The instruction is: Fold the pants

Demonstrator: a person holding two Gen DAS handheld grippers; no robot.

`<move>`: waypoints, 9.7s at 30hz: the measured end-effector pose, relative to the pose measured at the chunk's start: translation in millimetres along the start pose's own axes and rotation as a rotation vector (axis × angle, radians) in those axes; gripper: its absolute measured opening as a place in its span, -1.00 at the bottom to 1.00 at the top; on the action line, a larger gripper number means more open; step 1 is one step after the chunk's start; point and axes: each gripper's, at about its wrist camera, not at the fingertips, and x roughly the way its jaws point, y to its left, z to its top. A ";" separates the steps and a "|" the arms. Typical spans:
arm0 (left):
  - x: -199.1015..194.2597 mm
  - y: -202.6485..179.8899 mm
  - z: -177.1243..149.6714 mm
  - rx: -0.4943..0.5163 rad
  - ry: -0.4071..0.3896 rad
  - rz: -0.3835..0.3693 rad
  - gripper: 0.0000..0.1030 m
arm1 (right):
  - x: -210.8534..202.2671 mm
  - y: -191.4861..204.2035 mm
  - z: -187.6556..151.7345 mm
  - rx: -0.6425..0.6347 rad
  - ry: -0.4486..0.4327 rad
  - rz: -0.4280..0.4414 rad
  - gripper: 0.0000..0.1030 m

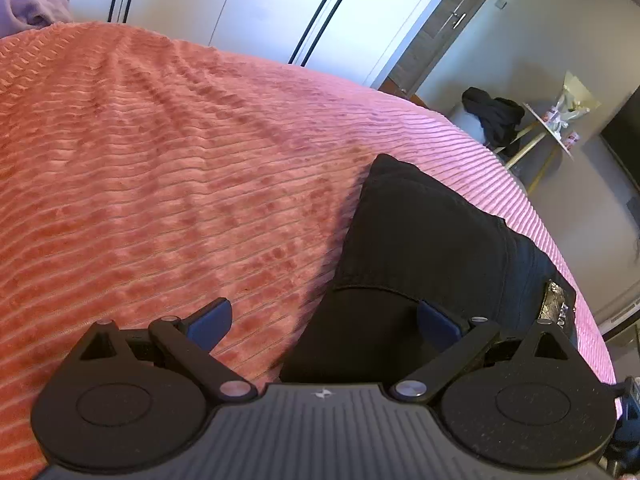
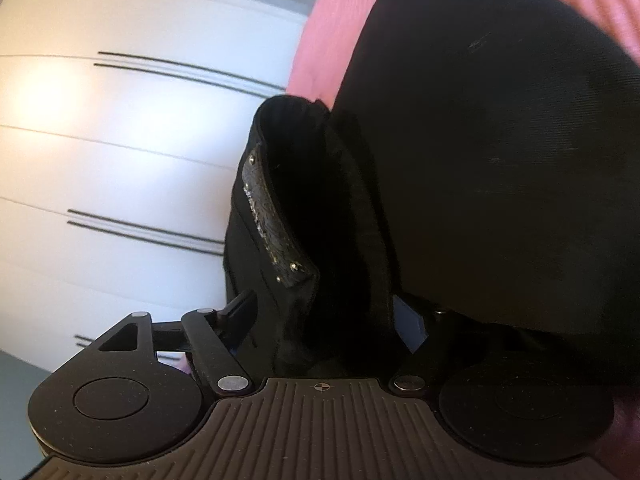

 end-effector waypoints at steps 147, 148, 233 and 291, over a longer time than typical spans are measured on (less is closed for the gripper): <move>60.5 -234.9 -84.7 0.565 0.176 0.034 0.92 | -87.5 35.0 -29.5 -0.441 -0.354 -0.634 0.21; 65.7 -235.2 -85.7 0.574 0.187 0.033 0.92 | -87.7 38.1 -29.6 -0.464 -0.360 -0.618 0.21; 89.3 -164.3 -20.9 0.384 0.151 -0.043 0.92 | -80.5 48.5 11.5 -0.381 -0.177 -0.516 -1.00; -6.5 -150.0 -74.8 0.581 0.108 0.090 0.92 | -47.6 103.3 -121.5 -0.791 -0.304 -0.847 1.00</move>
